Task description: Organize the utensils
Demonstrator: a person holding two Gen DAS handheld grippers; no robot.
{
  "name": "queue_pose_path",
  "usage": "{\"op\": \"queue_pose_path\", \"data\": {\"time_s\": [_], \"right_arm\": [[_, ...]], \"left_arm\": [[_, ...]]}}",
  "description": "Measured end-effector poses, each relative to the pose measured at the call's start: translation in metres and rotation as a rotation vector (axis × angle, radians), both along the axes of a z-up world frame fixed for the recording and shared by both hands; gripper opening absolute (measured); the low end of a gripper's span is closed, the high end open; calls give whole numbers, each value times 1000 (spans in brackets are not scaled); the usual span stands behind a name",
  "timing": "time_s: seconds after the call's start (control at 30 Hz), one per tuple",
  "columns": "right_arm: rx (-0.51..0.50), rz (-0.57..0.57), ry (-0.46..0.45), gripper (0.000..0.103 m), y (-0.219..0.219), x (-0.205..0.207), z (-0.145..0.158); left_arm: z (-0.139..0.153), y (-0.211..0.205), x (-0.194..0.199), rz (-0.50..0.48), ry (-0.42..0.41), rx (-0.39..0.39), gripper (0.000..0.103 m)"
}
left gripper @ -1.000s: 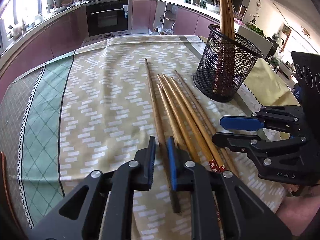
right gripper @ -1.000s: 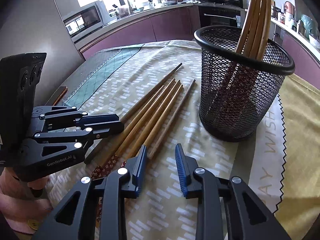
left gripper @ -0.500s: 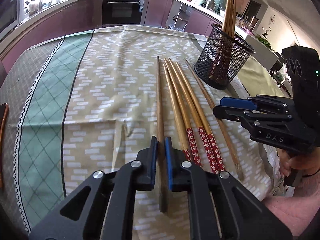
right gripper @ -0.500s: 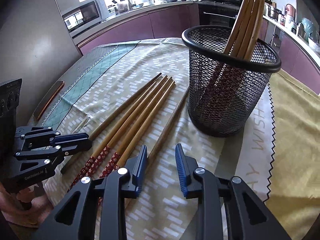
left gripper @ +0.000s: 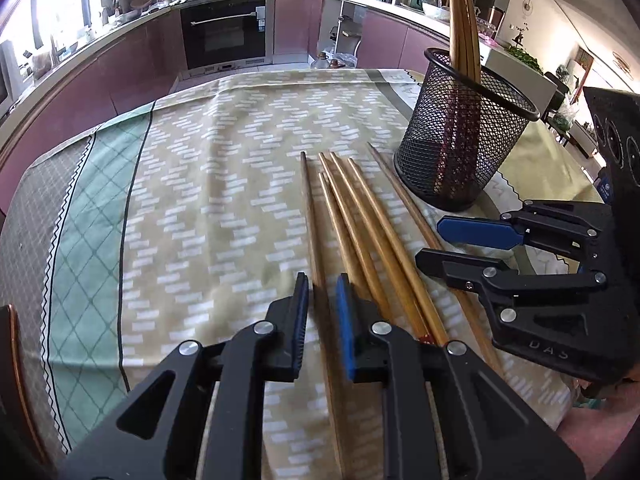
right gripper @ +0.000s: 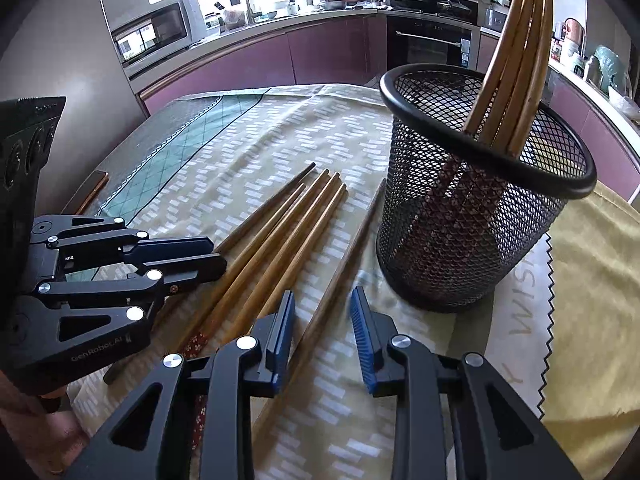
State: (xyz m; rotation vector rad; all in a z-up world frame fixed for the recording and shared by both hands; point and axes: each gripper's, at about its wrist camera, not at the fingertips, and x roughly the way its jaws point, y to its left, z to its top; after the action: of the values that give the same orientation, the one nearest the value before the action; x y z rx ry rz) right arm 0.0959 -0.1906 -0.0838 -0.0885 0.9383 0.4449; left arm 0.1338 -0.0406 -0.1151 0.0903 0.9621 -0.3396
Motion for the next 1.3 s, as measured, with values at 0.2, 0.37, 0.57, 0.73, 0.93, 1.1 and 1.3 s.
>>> {"op": "queue_pose_path", "data": {"time_s": [0.2,0.37,0.57,0.73,0.93,1.1,1.3], "right_arm": [[46,-38,-3,16,-6,4,-1],[128,-67,28,10,-19,8,-3],[202,-83,42,6,-30,5,-1],[239,-57,23,5,-35,-5,9],[294,-8,-14,5,-40,-17,27],[329,12,-62,6,-52,-28,44],[371,0,-119,6,-68,-31,62]], "left_arm": [[0,-4,14,-1,-3,1,14],[0,-5,24,27,9,-21,8],[0,-3,22,61,9,-44,8],[6,5,13,65,3,-72,8],[26,15,-2,39,-15,-138,7],[47,22,-14,9,-31,-194,7],[75,26,-30,-30,-71,-255,7]]}}
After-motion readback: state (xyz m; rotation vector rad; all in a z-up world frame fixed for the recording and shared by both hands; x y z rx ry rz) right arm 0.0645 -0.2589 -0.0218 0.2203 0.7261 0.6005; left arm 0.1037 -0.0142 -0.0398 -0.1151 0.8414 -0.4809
